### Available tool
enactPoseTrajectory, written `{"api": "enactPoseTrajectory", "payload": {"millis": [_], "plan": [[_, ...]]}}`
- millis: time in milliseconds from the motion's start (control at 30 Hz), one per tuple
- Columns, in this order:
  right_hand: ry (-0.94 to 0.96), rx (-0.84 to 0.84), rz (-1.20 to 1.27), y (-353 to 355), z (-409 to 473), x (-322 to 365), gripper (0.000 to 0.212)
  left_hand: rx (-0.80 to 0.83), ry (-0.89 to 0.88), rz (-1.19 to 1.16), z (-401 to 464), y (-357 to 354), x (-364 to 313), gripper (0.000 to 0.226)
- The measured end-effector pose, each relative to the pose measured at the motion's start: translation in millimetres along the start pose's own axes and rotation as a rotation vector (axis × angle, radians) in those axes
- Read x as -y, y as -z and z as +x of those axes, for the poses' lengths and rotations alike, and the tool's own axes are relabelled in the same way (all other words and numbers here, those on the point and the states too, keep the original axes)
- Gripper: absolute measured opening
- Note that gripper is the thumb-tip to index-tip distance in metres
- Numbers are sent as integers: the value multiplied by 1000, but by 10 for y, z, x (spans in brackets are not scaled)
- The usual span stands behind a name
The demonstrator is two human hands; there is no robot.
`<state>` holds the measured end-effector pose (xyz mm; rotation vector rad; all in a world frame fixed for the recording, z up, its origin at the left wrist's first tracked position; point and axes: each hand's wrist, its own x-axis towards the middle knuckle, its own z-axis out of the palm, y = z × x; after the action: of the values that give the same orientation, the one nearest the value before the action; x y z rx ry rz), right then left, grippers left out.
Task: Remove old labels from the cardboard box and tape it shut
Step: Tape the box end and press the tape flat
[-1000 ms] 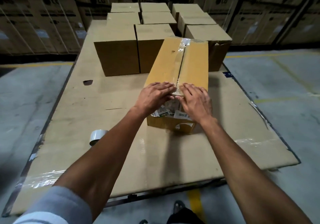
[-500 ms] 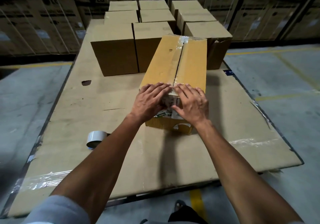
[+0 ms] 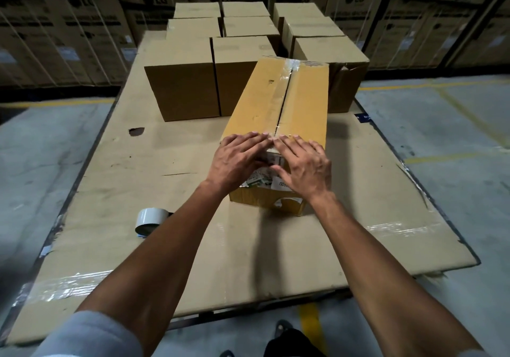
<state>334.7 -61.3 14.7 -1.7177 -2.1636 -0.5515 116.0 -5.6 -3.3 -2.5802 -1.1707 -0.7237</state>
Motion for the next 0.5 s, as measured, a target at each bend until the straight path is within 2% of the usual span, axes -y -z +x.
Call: {"api": "enactPoseTrajectory", "payload": {"millis": [133,267,333,500], "plan": [[-2,37,2,17,-12,9,82,45,-8,-1,-25,27,7,71],[-34,43,61,44,22,25,61,60,36,-27,32,104,-33,58],[-62,41,69,48,40,44,54,18,42,-46,34,91,-53,50],[-24,14,55,24,39,39,56,-20,10,-55,25,17,-16,49]]}}
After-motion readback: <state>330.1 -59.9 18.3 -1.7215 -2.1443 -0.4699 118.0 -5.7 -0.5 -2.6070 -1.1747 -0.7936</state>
